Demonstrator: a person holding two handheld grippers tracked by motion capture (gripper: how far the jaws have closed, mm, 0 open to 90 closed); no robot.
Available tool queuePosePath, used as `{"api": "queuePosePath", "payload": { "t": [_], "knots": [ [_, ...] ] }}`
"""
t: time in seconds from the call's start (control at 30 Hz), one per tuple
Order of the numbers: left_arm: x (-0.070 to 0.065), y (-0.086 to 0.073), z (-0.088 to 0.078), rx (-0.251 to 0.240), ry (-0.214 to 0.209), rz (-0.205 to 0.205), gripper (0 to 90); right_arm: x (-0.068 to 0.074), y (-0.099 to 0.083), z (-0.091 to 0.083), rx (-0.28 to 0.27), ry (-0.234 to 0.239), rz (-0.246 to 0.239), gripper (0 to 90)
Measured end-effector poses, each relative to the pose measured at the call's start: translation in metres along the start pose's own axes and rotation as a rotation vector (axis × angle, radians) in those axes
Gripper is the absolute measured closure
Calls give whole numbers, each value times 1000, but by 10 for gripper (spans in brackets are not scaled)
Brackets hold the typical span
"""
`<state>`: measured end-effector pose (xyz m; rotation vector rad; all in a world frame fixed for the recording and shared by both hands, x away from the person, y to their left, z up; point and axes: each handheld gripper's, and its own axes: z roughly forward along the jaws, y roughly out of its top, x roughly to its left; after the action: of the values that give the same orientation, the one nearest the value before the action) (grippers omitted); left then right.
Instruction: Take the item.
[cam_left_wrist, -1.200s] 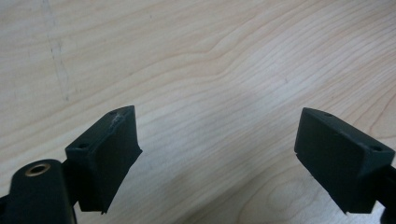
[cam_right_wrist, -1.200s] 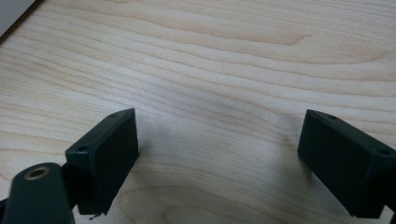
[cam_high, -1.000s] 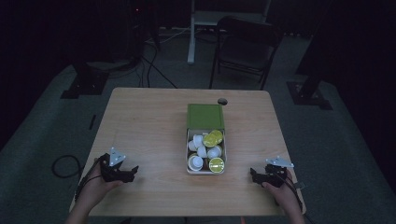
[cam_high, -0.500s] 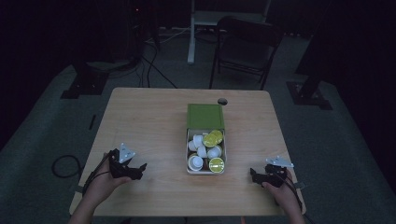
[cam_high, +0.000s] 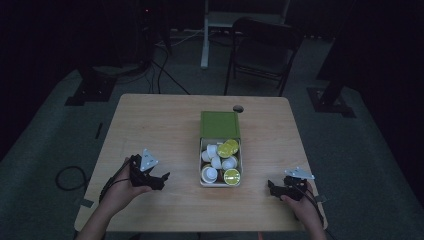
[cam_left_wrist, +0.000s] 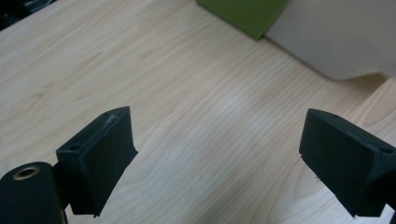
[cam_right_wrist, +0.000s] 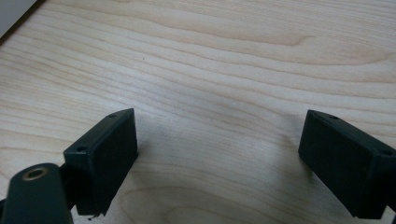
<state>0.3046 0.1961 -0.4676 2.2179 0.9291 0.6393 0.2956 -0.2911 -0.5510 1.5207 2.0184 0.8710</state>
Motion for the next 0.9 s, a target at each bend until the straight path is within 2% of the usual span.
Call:
{"api": "queuePosePath", "payload": {
  "t": [0.27,0.5,0.77,0.8,0.9],
  "knots": [
    [-15,24,7,-32,-61,38,107,0,0,0,0,0,1,112],
    [-27,46,11,-54,-96,84,107,0,0,0,0,0,0,112],
    [-33,66,11,-81,-122,105,108,0,0,0,0,1,0,112],
    [-37,73,12,-92,-139,107,109,0,0,0,0,2,1,112],
    [-41,79,14,-97,-151,115,109,0,0,0,0,2,0,112]
  ]
}}
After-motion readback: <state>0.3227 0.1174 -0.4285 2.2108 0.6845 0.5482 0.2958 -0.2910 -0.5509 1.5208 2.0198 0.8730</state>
